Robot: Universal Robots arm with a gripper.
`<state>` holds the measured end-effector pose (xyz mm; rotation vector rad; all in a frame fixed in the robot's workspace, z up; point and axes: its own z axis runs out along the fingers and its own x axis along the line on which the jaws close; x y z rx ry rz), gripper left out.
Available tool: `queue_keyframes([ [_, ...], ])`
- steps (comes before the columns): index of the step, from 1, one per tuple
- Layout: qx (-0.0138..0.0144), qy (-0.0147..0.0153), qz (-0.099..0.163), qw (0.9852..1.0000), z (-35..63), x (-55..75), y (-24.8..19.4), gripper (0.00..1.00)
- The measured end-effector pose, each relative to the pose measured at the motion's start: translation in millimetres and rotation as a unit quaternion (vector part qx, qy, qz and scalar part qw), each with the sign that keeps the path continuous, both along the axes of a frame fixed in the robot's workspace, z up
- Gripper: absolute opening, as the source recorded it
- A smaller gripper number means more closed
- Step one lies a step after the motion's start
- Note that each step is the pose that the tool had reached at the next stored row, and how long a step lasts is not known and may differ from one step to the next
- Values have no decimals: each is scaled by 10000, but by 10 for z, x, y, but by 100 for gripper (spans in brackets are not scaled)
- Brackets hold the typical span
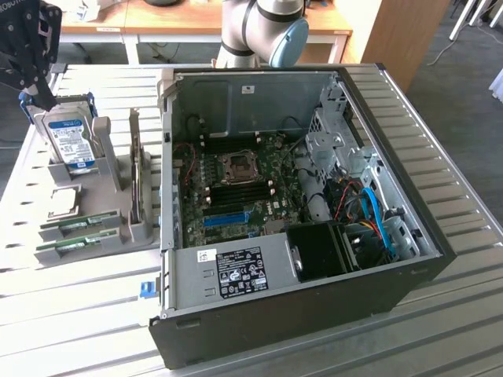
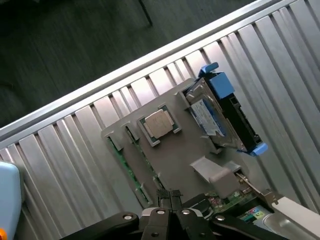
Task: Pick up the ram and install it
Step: 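Pick up the ram and move it above insertion slot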
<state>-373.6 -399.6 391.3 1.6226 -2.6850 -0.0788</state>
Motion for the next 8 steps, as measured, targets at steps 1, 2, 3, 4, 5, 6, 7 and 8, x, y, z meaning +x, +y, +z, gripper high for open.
queue_keyframes([
  [1,0,0,80,10000,0,0,0,11],
  [2,0,0,160,9999,0,0,0,11],
  [3,-1,0,238,9997,0,0,0,11],
  [4,-2,0,316,9995,0,0,0,11],
  [5,-2,0,392,9992,0,0,0,11],
  [6,-3,0,474,9989,0,0,0,11],
  [7,-3,0,552,9985,0,0,0,11],
  [8,-4,0,630,9980,0,0,0,11],
])
